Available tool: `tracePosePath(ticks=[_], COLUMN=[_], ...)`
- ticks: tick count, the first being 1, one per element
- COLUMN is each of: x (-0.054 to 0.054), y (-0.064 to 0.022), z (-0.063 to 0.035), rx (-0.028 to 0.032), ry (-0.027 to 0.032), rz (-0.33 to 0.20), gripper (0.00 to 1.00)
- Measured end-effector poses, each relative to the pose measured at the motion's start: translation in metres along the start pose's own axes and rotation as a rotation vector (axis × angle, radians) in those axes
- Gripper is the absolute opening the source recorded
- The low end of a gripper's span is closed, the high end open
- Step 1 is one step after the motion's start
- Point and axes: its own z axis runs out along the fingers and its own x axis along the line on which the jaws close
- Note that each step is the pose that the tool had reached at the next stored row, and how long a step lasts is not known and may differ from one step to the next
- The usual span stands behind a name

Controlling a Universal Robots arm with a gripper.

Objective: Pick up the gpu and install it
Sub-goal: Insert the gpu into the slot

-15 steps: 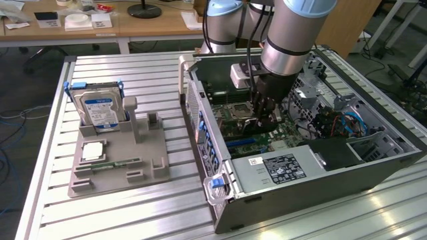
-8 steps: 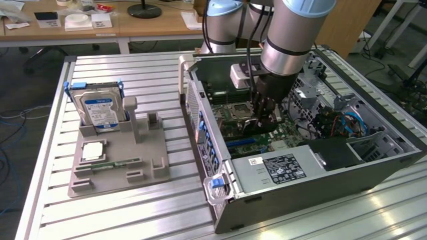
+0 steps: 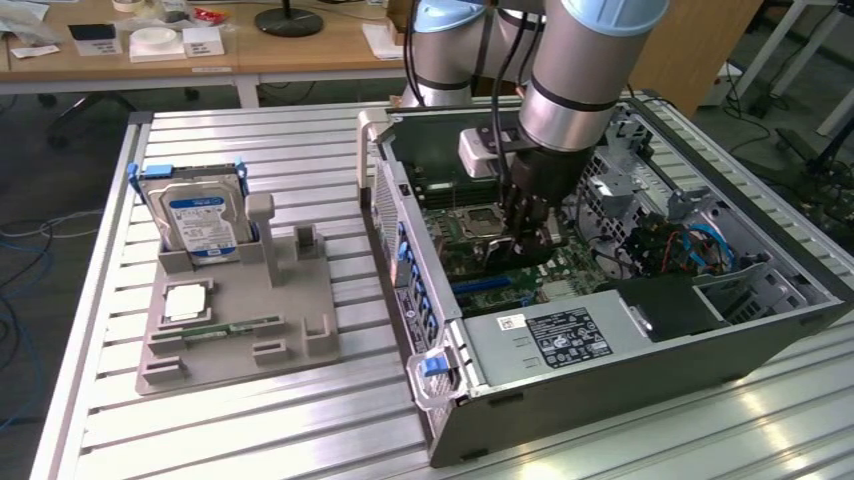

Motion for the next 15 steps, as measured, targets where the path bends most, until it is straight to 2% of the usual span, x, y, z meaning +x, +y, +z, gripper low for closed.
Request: tracePosePath(ticks=[15], x=[-0.0015], y=[0.0020], z=[0.0029], rx=[-0.0007], ry=[-0.0003], rz=[-0.017], gripper=[0.27])
